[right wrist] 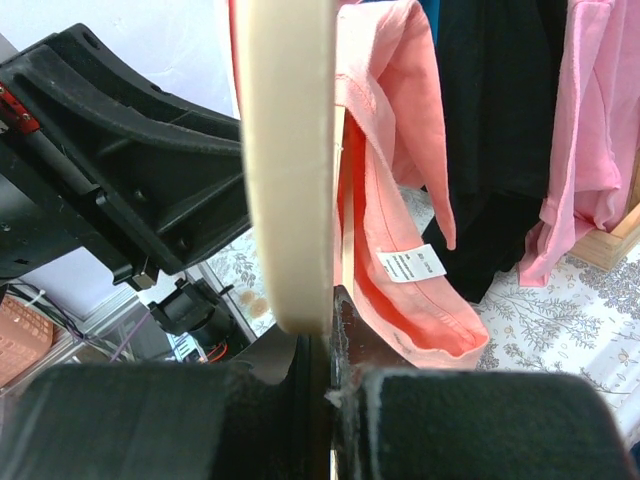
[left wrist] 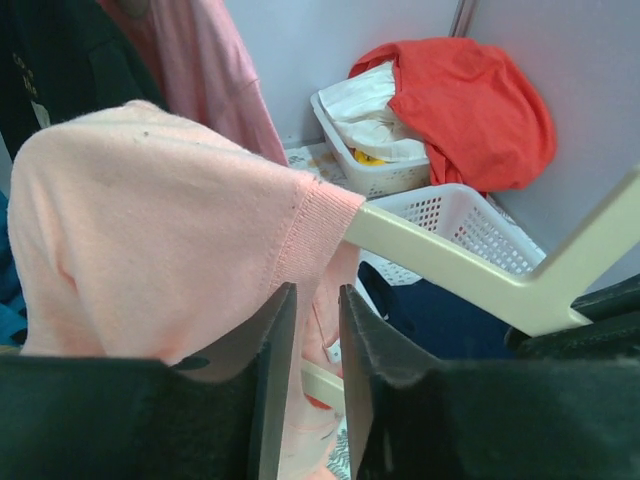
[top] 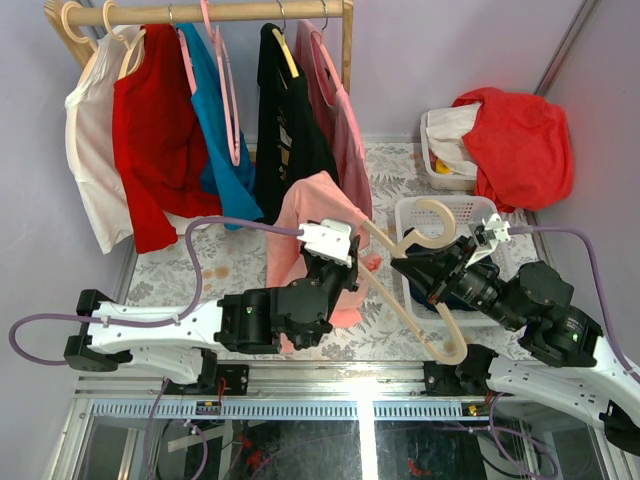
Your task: Place the t-shirt on the hanger
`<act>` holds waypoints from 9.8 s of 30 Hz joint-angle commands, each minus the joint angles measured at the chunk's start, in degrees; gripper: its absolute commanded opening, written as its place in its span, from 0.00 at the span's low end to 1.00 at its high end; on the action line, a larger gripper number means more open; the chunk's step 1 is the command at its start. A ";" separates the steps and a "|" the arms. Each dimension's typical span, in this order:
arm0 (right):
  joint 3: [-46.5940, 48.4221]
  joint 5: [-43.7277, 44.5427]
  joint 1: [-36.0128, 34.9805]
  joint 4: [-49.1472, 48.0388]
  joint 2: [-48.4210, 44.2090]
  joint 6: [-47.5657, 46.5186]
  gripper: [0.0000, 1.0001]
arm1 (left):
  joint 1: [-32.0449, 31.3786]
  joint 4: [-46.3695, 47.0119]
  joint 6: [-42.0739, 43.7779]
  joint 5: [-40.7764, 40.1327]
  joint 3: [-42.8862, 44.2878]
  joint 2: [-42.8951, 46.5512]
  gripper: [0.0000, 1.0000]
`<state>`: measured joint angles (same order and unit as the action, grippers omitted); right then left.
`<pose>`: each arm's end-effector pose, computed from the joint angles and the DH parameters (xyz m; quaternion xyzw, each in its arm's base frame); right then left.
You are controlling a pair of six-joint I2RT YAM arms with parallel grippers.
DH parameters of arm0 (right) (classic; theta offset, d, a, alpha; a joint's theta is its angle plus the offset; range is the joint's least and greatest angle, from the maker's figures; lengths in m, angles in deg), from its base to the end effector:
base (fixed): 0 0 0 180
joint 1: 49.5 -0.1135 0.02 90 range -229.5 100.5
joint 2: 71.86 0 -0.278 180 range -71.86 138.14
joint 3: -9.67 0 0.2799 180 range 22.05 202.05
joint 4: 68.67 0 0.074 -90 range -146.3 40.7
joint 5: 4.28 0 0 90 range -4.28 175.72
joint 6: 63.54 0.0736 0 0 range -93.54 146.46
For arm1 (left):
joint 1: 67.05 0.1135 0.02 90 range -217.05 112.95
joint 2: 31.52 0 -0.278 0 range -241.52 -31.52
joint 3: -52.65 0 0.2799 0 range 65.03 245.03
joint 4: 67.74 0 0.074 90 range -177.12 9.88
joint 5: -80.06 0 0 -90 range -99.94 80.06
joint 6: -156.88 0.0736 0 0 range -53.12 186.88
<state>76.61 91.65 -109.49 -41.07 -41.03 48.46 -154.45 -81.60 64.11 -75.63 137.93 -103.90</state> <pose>0.0831 0.1287 0.4427 -0.1751 0.6291 0.4708 0.5932 0.0812 -0.3096 0.4392 0.1221 0.6990 -0.1441 0.6898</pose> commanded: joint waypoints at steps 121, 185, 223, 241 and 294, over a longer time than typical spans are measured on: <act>-9.34 -1.02 0.02 -24.63 -15.31 -7.87 0.00 | -16.43 -39.77 -5.92 1.92 54.06 -13.95 0.33; -4.38 -9.39 0.01 -19.09 -1.91 -8.64 0.00 | -16.60 -38.52 -20.11 0.55 33.40 1.22 1.00; -0.66 -18.31 -0.02 -6.38 -4.80 -11.64 0.00 | -0.72 -43.32 2.74 15.67 32.59 2.28 0.96; -2.11 -16.35 -0.04 -0.87 -11.90 -11.05 0.00 | -0.80 -50.75 0.17 35.69 39.73 0.33 0.94; 2.90 -28.23 -0.04 5.43 -12.82 -10.75 0.00 | -0.36 -59.54 4.85 54.11 44.81 -10.72 0.95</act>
<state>77.38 65.01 -109.47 -31.28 -53.40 37.38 -154.79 -142.49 67.83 -23.61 183.20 -114.43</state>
